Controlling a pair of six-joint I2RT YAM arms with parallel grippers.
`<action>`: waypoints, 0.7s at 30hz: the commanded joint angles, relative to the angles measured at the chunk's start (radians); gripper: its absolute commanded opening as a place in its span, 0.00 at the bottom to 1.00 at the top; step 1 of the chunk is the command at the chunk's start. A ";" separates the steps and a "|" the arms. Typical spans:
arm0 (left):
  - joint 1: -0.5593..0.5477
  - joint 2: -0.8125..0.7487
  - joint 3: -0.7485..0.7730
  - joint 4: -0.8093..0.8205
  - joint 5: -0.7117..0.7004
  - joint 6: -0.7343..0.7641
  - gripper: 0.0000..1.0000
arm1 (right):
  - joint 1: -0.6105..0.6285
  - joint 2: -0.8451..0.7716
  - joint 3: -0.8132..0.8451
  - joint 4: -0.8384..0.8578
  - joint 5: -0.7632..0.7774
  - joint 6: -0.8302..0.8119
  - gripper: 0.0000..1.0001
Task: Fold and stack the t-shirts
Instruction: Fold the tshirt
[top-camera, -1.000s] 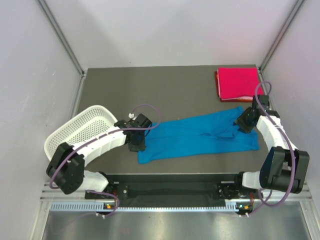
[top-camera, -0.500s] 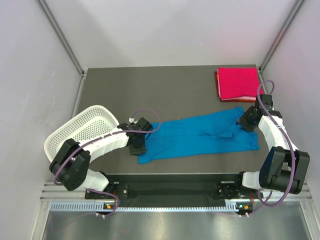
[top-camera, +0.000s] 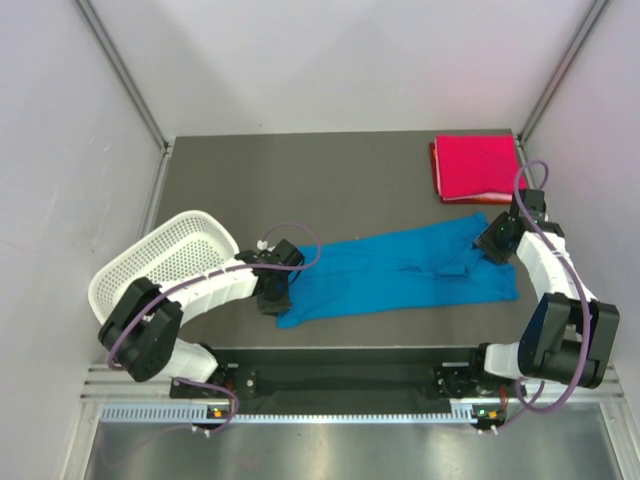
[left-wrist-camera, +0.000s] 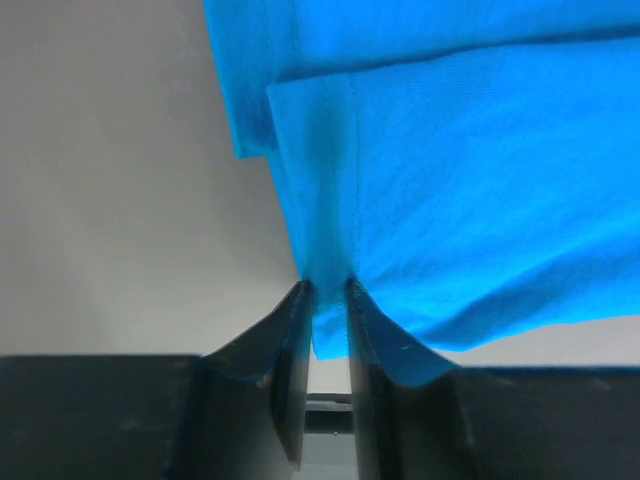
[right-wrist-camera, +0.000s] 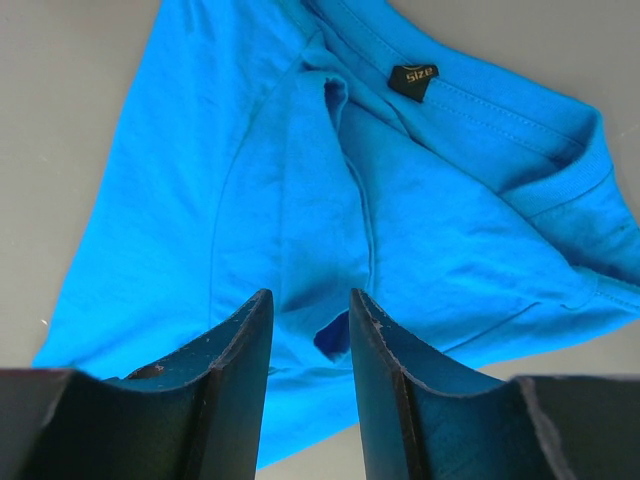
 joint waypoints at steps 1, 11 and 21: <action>-0.004 -0.012 -0.017 0.032 0.029 -0.019 0.21 | -0.012 -0.013 -0.012 0.028 0.011 -0.017 0.37; -0.027 -0.057 0.072 -0.158 -0.023 -0.042 0.00 | -0.032 -0.002 -0.012 0.013 0.017 -0.022 0.37; -0.065 0.014 0.022 -0.112 -0.029 -0.077 0.00 | -0.074 0.065 -0.012 0.013 0.037 -0.053 0.36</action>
